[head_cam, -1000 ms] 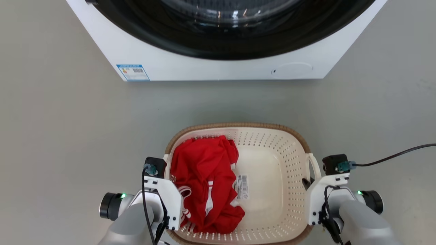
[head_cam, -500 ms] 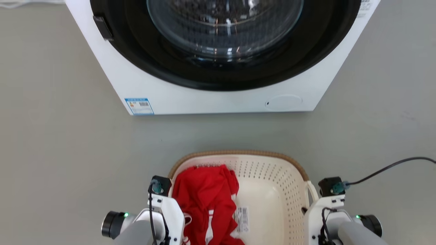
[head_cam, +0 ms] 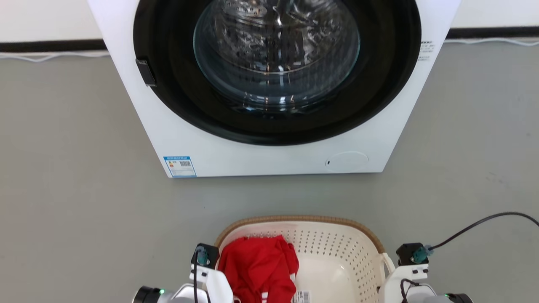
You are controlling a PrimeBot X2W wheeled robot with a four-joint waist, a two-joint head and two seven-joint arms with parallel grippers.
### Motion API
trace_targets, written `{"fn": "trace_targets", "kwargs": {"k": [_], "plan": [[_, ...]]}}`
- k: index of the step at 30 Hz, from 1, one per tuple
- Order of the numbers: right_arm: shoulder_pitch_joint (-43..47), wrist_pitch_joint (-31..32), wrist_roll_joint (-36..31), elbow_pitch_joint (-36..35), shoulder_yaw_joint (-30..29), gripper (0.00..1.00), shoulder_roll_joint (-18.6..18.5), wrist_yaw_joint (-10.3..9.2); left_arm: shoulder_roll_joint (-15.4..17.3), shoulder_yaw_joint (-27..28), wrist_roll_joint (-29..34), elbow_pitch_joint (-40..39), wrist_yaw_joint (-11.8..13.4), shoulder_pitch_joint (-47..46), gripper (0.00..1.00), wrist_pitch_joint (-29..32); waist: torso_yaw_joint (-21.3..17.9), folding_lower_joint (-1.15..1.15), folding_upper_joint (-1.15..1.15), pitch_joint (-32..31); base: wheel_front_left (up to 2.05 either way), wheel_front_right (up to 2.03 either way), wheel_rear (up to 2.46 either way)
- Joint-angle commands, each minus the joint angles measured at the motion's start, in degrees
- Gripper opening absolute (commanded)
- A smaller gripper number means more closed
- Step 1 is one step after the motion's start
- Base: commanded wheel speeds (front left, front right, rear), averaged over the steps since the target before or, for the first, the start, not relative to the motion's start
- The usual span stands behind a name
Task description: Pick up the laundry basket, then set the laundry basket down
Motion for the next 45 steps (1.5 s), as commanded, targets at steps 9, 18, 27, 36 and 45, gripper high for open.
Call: {"fn": "trace_targets", "kwargs": {"k": [9, 18, 27, 36, 45], "plan": [[0.47, 0.83, 1.41, -0.19, 2.32, 0.0, 0.51, 0.41, 0.58, -0.98, -2.03, -1.07, 0.11, 1.12, 0.0, 0.76, 0.08, 0.0, 0.0, -3.59, 0.0, 0.0, 0.0], [0.51, 1.35, 1.37, 0.2, 2.45, 0.0, 0.51, 0.41, 0.58, -2.37, -3.76, -1.45, -0.8, 1.48, 0.0, 2.63, 0.36, 0.0, 0.0, -4.91, 0.0, 0.0, 0.0], [0.62, 1.67, 1.8, 0.31, 3.09, 0.0, 0.51, 0.41, 0.58, -3.65, -5.03, -1.24, -1.1, 1.02, 0.0, 3.03, 0.05, 0.0, 0.0, -5.0, 0.0, 0.0, 0.0], [0.55, 1.55, 2.89, 0.34, 3.81, 0.0, 0.51, 0.41, 0.58, -4.75, -6.12, -1.11, -0.92, 0.64, 0.0, 2.89, -0.3, 0.0, 0.0, -4.73, 0.0, 0.0, 0.0], [0.44, 1.4, 3.92, 0.37, 4.5, 0.0, 0.51, 0.41, 0.58, -5.65, -7.27, -0.95, -0.82, 0.22, 0.0, 2.98, -0.41, 0.0, 0.0, -4.75, 0.0, 0.0, 0.0]]}}
